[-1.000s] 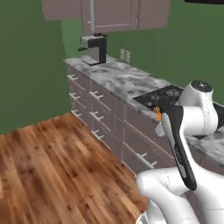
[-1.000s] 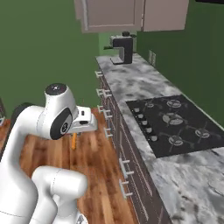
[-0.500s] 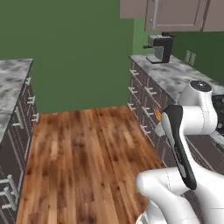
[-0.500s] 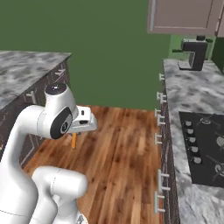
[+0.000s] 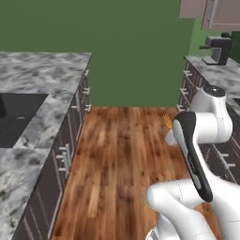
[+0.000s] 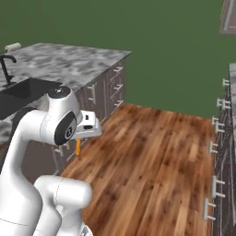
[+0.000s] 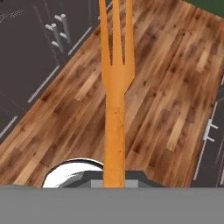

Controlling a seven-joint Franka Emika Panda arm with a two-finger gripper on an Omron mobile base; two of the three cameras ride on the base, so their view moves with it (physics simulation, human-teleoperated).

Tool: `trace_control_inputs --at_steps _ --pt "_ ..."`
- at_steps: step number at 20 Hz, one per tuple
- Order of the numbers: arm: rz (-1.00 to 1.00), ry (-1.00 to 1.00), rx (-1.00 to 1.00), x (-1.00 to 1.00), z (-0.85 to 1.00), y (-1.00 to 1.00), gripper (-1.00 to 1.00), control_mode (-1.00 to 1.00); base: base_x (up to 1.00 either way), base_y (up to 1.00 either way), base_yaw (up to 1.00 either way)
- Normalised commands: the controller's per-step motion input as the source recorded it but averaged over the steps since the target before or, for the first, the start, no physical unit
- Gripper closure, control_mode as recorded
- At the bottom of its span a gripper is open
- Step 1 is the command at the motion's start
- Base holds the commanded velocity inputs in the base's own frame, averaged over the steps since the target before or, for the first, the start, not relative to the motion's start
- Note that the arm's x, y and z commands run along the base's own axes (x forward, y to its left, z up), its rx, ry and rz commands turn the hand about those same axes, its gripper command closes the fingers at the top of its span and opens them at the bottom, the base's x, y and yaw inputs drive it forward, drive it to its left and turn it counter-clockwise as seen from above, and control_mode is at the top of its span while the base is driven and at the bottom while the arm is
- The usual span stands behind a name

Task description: Organize the utensils by type. Pick up the wooden spoons from the counter and place them in the open cabinet. Then pick up the metallic utensils from the counter and place them in the open drawer.

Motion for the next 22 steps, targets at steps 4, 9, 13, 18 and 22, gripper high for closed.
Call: trace_control_inputs --at_steps 4,9,13,18,22 --pt "0.00 0.00 0.00 0.00 0.00 0.00 1.00 1.00 -0.69 1.00 0.26" --pt "0.00 0.00 0.00 0.00 0.00 0.00 1.00 1.00 -0.88 0.55 0.29" --pt "0.00 0.00 0.00 0.00 0.00 0.00 1.00 1.00 -0.95 0.08 0.36" --pt "0.00 0.00 0.00 0.00 0.00 0.00 1.00 1.00 -0.88 0.01 0.37" --pt "0.00 0.00 0.00 0.00 0.00 0.00 1.00 1.00 -0.76 0.24 0.41"
